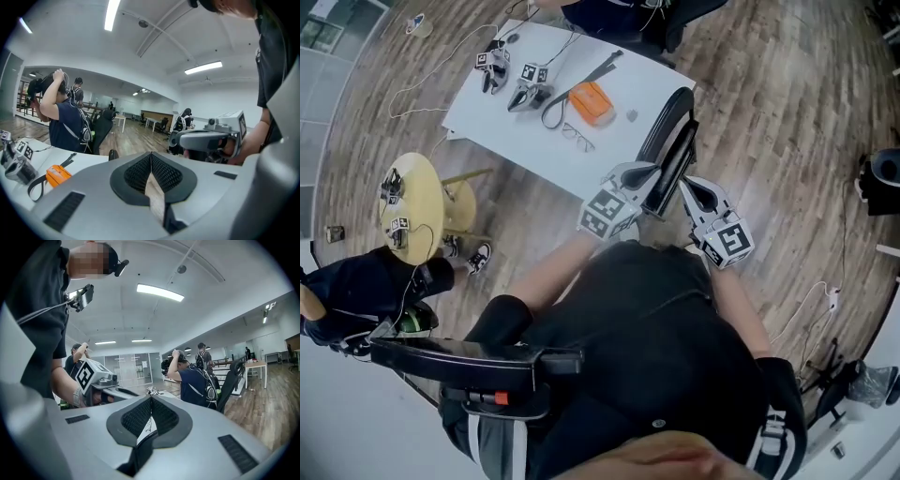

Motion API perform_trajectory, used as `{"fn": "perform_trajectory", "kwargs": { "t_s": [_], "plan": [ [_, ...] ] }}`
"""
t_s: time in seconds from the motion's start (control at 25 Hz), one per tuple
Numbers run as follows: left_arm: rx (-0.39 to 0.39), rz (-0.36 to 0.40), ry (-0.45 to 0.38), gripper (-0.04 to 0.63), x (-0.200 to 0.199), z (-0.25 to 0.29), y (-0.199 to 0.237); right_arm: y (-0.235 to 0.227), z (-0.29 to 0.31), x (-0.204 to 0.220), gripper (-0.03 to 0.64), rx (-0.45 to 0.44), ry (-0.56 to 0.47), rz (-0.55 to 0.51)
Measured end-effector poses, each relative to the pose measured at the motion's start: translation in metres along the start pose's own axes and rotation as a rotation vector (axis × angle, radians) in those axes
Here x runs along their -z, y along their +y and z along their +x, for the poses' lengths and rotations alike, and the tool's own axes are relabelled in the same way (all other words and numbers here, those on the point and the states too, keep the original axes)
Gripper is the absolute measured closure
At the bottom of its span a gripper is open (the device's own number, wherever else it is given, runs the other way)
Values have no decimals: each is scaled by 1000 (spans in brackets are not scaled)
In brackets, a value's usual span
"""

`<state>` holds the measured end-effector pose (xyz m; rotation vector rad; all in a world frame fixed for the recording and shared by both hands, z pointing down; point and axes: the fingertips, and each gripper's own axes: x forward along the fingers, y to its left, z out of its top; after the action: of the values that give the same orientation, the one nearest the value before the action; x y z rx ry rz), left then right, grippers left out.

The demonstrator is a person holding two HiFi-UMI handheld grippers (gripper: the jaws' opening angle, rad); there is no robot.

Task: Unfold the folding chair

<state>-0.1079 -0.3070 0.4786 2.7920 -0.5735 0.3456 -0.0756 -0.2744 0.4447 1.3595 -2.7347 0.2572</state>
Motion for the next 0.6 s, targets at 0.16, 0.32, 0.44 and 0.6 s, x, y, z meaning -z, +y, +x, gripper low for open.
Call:
{"fn": "perform_trajectory", "kwargs": {
  "t_s": [0.16,0.32,0.44,0.6],
  "plan": [
    [-50,-38,135,590,28,21,27,0,4,5,607,-21,21,6],
    [-129,-65,193,589,41,35,52,-6,5,13,607,-12,25,16],
    [-152,-72,265,564,54,45,66,-11,7,21,607,7,31,35],
    [-167,-89,397,434,77,63,81,-13,7,25,607,25,39,51]
  ]
}}
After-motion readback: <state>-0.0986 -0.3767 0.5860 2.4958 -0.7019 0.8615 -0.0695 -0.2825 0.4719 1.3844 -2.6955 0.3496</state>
